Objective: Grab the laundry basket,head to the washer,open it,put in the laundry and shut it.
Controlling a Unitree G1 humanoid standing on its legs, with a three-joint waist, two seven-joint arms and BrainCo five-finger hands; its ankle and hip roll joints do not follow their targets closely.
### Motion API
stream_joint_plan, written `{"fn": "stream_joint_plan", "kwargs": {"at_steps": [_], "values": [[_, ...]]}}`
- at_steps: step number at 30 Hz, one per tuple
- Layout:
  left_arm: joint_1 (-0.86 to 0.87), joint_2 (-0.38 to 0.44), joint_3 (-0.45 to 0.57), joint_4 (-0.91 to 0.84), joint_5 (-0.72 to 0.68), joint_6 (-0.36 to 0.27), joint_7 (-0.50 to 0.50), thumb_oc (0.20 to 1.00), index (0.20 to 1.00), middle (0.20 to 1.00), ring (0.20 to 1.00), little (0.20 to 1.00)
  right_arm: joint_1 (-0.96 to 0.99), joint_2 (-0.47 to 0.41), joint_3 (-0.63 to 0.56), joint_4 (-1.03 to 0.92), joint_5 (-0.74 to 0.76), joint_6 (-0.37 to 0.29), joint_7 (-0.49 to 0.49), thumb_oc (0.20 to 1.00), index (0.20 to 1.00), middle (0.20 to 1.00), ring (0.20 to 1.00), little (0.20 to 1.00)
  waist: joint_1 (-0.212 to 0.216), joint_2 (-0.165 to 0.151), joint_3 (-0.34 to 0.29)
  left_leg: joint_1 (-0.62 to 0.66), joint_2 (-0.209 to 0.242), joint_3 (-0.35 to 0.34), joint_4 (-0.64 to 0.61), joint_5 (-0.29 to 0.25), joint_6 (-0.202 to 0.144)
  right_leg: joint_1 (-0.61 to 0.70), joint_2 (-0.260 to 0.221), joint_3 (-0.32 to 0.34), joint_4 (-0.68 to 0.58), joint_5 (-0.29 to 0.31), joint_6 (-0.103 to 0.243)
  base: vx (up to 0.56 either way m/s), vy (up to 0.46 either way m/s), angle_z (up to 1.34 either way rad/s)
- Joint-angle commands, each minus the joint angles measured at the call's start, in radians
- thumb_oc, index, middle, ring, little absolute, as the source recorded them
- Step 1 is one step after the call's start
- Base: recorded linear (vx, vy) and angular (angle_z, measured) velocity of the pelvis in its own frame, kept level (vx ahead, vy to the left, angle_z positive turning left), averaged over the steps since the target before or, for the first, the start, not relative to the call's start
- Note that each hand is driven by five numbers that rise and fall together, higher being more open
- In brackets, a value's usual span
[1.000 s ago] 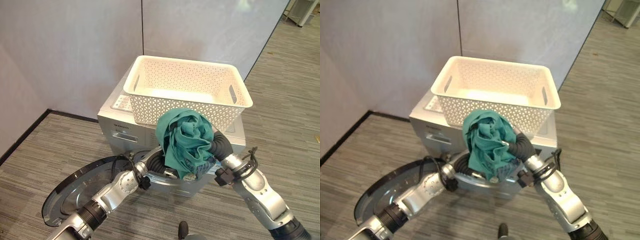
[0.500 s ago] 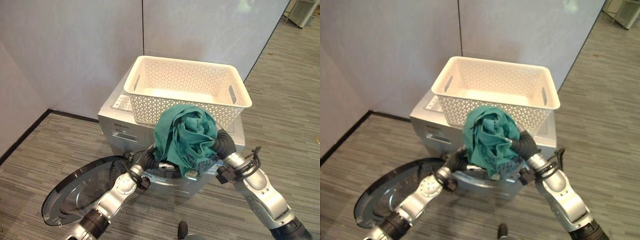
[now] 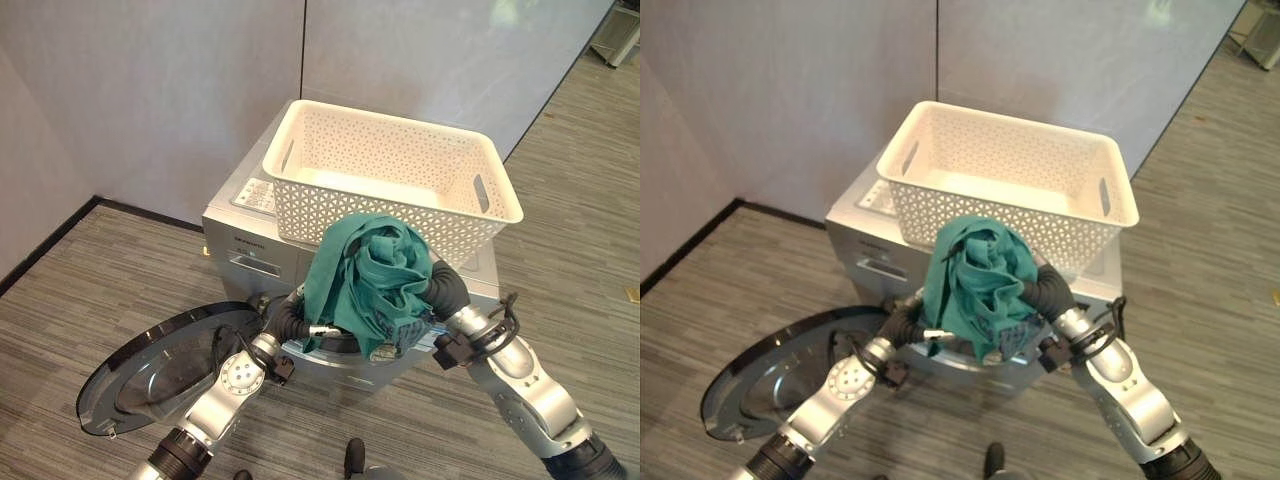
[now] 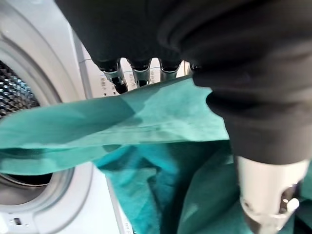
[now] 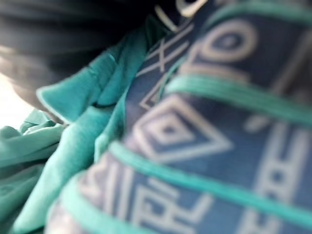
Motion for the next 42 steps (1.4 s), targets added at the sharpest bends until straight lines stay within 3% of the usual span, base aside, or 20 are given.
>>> {"fn": "stream_joint_plan", "kwargs": {"at_steps": [1, 6, 14, 25, 28, 30, 42], "values": [[-0.13, 0.006, -0.06, -0.029, -0.011, -0.095, 0.017, 1.0, 1.0, 1.0, 1.0, 1.0, -0.088, -0.042, 0.002, -0.068, 0.076, -0.071, 0.009, 0.2, 0.2, 0.2, 0.2, 0.2, 0.006, -0.014, -0.007, -0.03, 0.03, 0.043, 0.057, -0.082, 0.021, 0.041, -0.087, -0.041, 0.097, -0.172, 0.071, 0.0, -0.012, 0.07], [-0.214, -0.027, -0.121, -0.002, -0.029, -0.11, 0.016, 1.0, 1.0, 1.0, 1.0, 1.0, -0.126, -0.046, 0.038, -0.044, 0.093, -0.071, 0.001, 0.2, 0.2, 0.2, 0.2, 0.2, 0.001, -0.015, -0.006, -0.037, 0.031, 0.035, 0.052, -0.077, 0.016, 0.044, -0.09, -0.06, 0.104, -0.176, 0.07, 0.0, -0.004, 0.1], [-0.2, -0.051, -0.155, -0.01, -0.206, -0.091, -0.039, 1.0, 1.0, 1.0, 1.0, 1.0, -0.143, -0.029, 0.049, -0.01, 0.101, -0.069, -0.015, 0.2, 0.2, 0.2, 0.2, 0.2, 0.004, -0.011, -0.006, -0.042, 0.025, 0.026, 0.051, -0.072, 0.014, 0.055, -0.096, -0.086, 0.108, -0.176, 0.071, 0.01, 0.005, 0.15], [-0.219, -0.064, -0.194, 0.056, -0.236, -0.083, -0.071, 1.0, 1.0, 1.0, 1.0, 1.0, -0.168, -0.004, 0.055, 0.035, 0.1, -0.063, -0.031, 0.2, 0.2, 0.2, 0.2, 0.2, -0.008, 0.007, -0.015, -0.036, 0.019, 0.035, 0.036, -0.067, 0.016, 0.05, -0.102, -0.083, 0.108, -0.17, 0.073, 0.0, 0.002, 0.03], [-0.243, -0.083, -0.202, 0.073, -0.222, -0.091, -0.06, 0.611, 0.611, 0.611, 0.611, 0.611, -0.17, 0.004, 0.063, 0.043, 0.097, -0.061, -0.032, 0.2, 0.2, 0.2, 0.2, 0.2, -0.013, 0.009, -0.015, -0.033, 0.018, 0.036, 0.035, -0.068, 0.016, 0.049, -0.104, -0.083, 0.112, -0.172, 0.073, 0.0, 0.0, 0.0], [-0.256, -0.097, -0.196, 0.088, -0.209, -0.097, -0.043, 0.2, 0.2, 0.2, 0.2, 0.2, -0.167, 0.012, 0.074, 0.044, 0.101, -0.06, -0.03, 0.2, 0.2, 0.2, 0.2, 0.2, -0.016, 0.011, -0.015, -0.03, 0.018, 0.036, 0.035, -0.07, 0.017, 0.049, -0.105, -0.081, 0.117, -0.175, 0.073, 0.0, 0.0, 0.0], [-0.259, -0.121, -0.142, 0.145, -0.127, -0.127, 0.049, 0.2, 0.2, 0.2, 0.2, 0.2, -0.198, 0.054, 0.163, 0.062, 0.13, -0.049, -0.024, 0.2, 0.2, 0.2, 0.2, 0.2, -0.01, 0.011, -0.013, -0.024, 0.021, 0.041, 0.034, -0.069, 0.015, 0.051, -0.106, -0.082, 0.123, -0.178, 0.069, 0.0, 0.0, 0.0]]}}
